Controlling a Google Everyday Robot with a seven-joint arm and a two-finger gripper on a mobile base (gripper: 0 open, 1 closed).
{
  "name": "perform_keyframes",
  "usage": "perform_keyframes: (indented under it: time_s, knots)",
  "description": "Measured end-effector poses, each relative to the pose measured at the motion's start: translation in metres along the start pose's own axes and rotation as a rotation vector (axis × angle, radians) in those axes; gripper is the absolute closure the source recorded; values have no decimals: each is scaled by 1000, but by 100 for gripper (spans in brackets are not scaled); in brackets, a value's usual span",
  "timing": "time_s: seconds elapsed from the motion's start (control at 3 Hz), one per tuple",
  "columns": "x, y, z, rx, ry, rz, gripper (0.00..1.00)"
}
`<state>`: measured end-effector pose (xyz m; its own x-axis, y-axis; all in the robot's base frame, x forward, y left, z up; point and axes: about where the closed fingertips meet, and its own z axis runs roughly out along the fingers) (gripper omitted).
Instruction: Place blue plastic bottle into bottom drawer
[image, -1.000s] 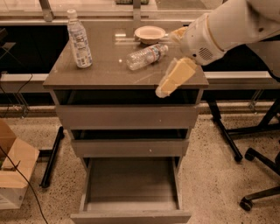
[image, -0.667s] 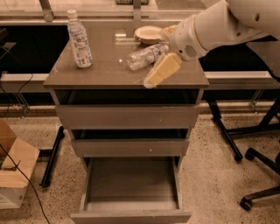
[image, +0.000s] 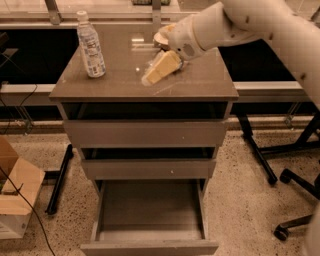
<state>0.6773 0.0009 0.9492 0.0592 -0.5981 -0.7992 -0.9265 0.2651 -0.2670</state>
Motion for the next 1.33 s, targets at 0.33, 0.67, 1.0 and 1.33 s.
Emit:
perform_keyframes:
  time_s: [0.33, 0.67, 1.0, 1.33]
  knots:
    - [-9, -15, 34, -43, -22, -15, 0]
    - [-18, -24, 58, -88, -32, -20, 0]
    - [-23, -26, 62, -90, -40, -27, 0]
    - [-29, -22, 93, -116, -58, -32, 0]
